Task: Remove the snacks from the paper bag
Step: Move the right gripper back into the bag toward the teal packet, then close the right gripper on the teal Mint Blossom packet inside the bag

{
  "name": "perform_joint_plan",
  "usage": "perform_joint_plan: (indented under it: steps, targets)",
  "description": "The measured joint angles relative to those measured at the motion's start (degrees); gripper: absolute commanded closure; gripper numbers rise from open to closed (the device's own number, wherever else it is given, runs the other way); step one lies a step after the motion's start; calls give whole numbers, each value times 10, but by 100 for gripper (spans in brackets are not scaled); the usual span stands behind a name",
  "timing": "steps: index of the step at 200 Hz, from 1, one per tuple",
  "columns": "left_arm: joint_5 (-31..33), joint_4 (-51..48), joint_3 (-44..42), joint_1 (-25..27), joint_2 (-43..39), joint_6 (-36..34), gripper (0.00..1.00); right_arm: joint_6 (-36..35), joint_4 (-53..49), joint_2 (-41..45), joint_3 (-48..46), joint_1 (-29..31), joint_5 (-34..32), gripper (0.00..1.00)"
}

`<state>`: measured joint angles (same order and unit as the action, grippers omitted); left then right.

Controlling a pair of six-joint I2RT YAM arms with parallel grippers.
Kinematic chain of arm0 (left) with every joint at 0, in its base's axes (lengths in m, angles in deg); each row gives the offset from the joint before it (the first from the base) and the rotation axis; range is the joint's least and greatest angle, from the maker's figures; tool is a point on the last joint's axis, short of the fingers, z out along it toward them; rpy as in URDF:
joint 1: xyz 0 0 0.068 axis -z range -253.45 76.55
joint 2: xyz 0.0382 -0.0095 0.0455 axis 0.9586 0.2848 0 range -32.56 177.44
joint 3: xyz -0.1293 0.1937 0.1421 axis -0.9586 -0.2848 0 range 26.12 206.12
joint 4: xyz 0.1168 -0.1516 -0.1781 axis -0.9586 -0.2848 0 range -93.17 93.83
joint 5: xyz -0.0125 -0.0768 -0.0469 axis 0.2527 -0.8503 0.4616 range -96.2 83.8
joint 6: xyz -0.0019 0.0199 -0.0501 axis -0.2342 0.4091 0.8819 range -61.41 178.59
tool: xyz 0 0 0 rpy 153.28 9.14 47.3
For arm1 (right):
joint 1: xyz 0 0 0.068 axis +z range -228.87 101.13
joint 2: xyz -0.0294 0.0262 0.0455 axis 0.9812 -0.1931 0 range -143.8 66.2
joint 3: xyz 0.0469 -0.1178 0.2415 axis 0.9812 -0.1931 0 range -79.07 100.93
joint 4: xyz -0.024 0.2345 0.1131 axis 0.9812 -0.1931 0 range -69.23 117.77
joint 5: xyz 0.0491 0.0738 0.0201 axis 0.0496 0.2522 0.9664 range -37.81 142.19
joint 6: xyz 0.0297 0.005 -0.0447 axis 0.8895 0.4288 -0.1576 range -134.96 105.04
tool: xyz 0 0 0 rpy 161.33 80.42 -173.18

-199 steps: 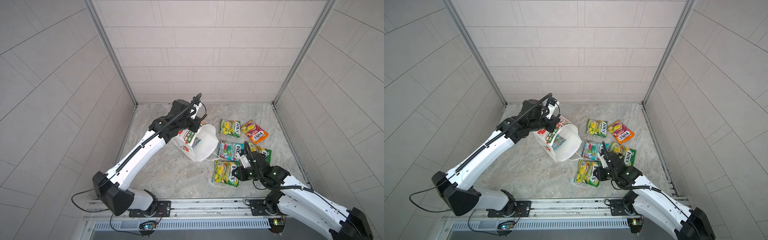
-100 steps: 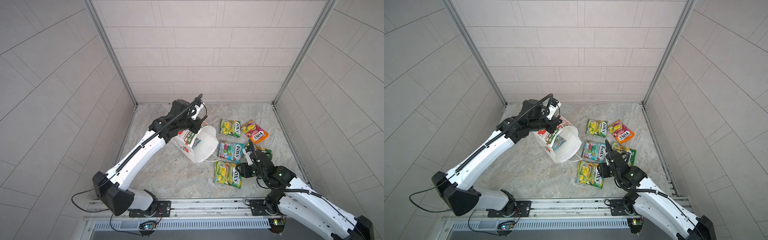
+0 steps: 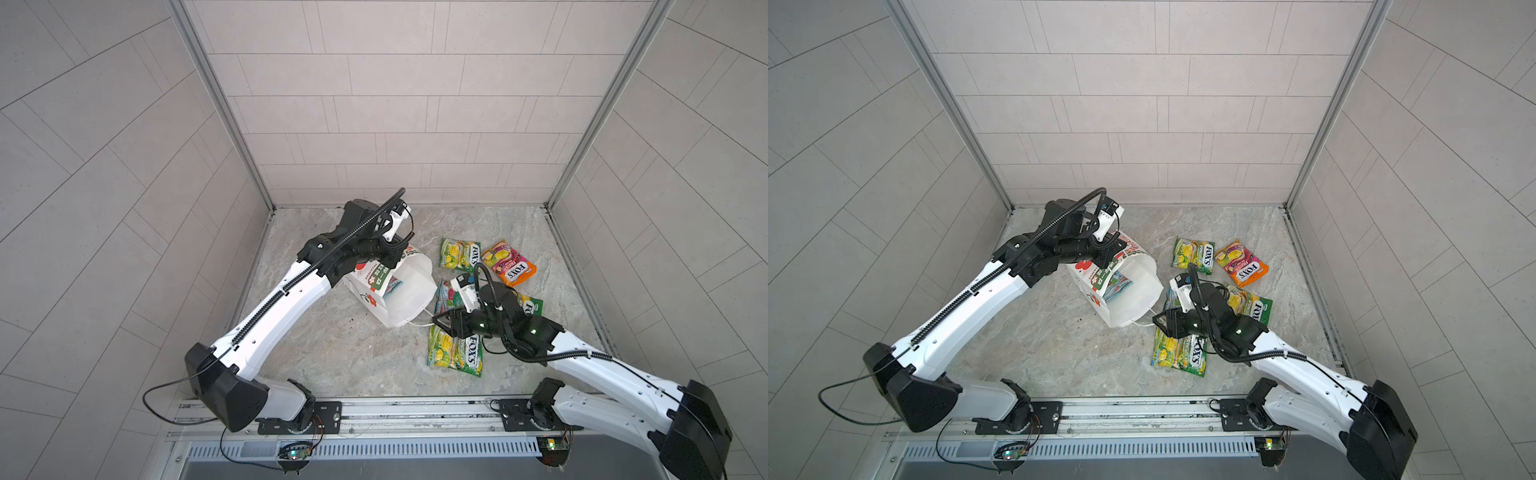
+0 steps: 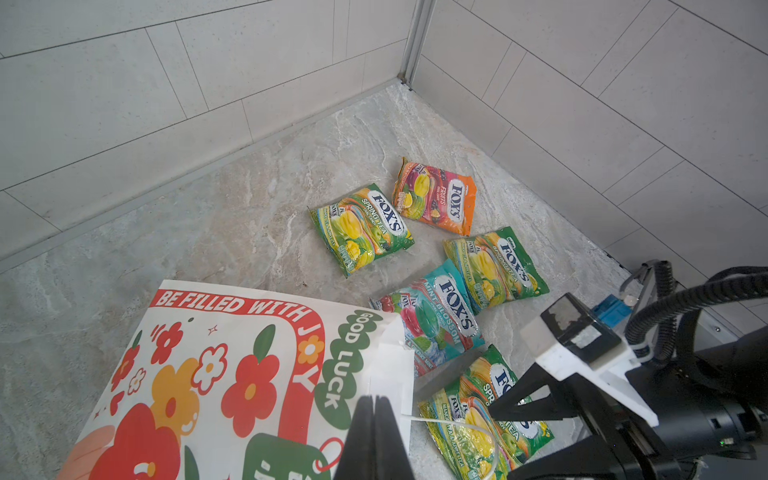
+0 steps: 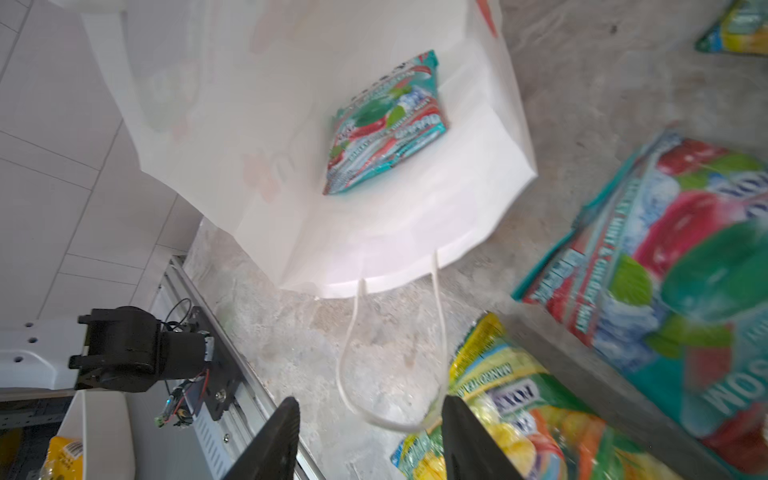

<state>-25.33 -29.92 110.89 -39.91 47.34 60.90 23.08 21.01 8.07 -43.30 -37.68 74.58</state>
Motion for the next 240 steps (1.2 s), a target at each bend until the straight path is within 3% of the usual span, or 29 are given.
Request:
perform_joint_plan:
  steps: [111,188,240]
  targets:
    - [10,10,-16,0,-17,10,100,73,156,-268,121,61,-13,46]
    - [12,11,-17,0,-25,13,100,123,140,-403,214,67,-50,47]
    - [14,14,-17,0,-26,13,100,180,123,-446,253,72,-89,48]
